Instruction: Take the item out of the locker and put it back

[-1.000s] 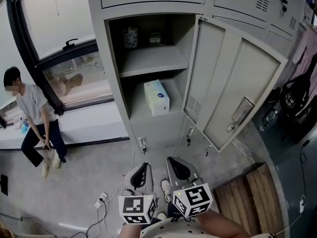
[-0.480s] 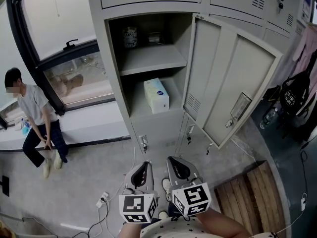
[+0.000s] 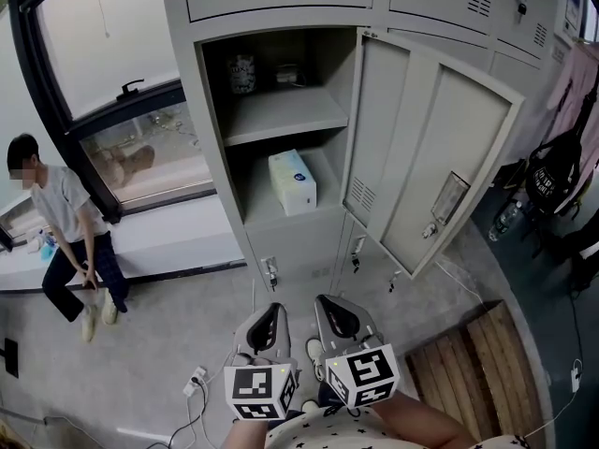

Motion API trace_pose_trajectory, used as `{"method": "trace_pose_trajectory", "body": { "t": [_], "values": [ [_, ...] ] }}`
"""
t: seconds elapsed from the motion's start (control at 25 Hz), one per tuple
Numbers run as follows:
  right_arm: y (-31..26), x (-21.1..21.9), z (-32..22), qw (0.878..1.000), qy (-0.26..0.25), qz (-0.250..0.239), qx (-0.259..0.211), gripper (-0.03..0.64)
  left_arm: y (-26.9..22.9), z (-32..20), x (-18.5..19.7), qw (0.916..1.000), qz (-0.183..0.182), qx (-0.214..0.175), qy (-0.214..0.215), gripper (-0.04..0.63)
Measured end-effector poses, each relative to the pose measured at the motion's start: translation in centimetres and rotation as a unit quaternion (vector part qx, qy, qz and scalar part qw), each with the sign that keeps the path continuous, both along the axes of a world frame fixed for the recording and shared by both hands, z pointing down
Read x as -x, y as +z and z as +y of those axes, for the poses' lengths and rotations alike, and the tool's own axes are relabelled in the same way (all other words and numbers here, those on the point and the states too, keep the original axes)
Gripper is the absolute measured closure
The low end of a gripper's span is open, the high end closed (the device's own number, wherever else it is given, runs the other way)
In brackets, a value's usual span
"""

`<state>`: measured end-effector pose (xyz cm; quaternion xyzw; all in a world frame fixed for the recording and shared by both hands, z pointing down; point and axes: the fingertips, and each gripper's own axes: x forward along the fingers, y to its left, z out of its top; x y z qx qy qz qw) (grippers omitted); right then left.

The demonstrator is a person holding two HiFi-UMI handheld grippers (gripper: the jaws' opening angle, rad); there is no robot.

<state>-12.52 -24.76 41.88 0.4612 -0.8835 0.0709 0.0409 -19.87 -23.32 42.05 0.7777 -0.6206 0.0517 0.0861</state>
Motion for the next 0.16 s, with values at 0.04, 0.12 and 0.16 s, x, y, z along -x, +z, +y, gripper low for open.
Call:
{"method": "trace_pose_trajectory", "body": {
  "t": [0.04, 0.12, 0.16],
  "values": [
    [-0.08, 0.00, 0.01, 1.000, 0.000, 0.000, -0.001, 0.618, -0.02, 0.00, 0.01, 1.0000, 0.000, 0.000, 0.000, 0.588],
    [-0.24, 0.02, 0.01, 1.000, 0.001, 0.000, -0.003, 0.618, -0.05, -0.01, 0.00, 1.0000, 0.000, 0.000, 0.002, 0.588],
    [-0.31, 0.03, 0.00, 1.000, 0.001, -0.001, -0.003, 0.618, -0.05, -0.02, -0.02, 1.0000, -0.001, 0.000, 0.003, 0.588]
  ]
}}
